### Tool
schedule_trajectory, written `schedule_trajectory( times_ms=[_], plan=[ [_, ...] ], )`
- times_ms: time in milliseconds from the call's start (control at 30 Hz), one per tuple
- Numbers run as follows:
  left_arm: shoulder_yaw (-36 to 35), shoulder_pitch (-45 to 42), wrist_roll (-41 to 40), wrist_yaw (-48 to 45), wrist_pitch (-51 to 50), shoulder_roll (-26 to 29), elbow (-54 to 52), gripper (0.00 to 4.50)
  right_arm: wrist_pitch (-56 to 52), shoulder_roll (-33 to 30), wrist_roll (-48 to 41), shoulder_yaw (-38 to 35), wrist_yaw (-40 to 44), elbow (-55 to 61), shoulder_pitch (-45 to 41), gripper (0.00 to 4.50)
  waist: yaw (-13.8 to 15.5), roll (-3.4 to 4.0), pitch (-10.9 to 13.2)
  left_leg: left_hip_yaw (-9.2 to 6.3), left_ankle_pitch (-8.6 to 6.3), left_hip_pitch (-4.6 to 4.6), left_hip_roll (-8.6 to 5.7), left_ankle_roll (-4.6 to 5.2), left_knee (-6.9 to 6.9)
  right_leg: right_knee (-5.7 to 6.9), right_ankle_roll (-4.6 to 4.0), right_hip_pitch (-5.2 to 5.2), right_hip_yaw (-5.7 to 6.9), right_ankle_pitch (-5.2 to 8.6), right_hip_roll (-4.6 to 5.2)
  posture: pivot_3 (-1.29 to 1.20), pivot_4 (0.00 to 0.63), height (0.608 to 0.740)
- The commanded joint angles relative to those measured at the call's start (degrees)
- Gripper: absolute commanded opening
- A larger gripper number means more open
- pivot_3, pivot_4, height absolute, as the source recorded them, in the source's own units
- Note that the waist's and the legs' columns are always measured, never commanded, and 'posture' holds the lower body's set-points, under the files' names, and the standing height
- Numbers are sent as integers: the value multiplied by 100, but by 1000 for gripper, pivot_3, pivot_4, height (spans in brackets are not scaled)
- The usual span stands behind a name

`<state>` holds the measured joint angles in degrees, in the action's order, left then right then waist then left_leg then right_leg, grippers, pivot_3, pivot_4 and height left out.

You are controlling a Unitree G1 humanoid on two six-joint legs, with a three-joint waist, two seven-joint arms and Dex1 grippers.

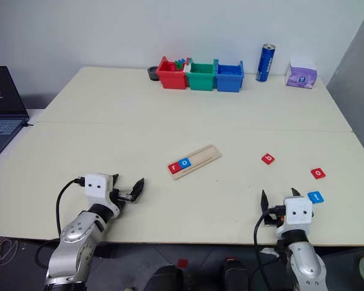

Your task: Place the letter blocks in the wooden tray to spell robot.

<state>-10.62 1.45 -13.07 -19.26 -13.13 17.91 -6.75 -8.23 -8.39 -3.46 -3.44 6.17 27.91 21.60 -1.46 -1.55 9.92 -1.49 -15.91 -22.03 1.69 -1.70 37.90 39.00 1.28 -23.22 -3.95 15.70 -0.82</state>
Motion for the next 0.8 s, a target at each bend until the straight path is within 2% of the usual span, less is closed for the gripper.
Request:
schedule_trajectory(
  times_ms=[33,433,567,800],
  plan=[
    [-39,9,-21,-75,287,30,-248,4500,57,41,-35,-32,-1,151,10,4456,0,0,0,0,0,0,0,0,0,0,0,0,0,0,0,0,150,740],
    [3,46,-98,-243,-4,134,-384,4500,242,37,-76,-15,155,-71,95,4456,0,0,0,2,0,0,-1,0,0,0,-1,0,-1,1,0,0,150,740],
    [-32,67,-139,-374,506,29,-401,4500,349,-10,18,-10,159,-102,78,4456,0,0,0,1,0,0,0,0,0,0,-1,0,-1,1,0,0,150,740],
    [162,-27,335,-165,572,126,-230,4500,526,-131,45,57,315,-153,-20,4456,0,0,0,5,0,0,-3,0,2,-1,0,0,-4,1,0,0,150,740]
  ],
)
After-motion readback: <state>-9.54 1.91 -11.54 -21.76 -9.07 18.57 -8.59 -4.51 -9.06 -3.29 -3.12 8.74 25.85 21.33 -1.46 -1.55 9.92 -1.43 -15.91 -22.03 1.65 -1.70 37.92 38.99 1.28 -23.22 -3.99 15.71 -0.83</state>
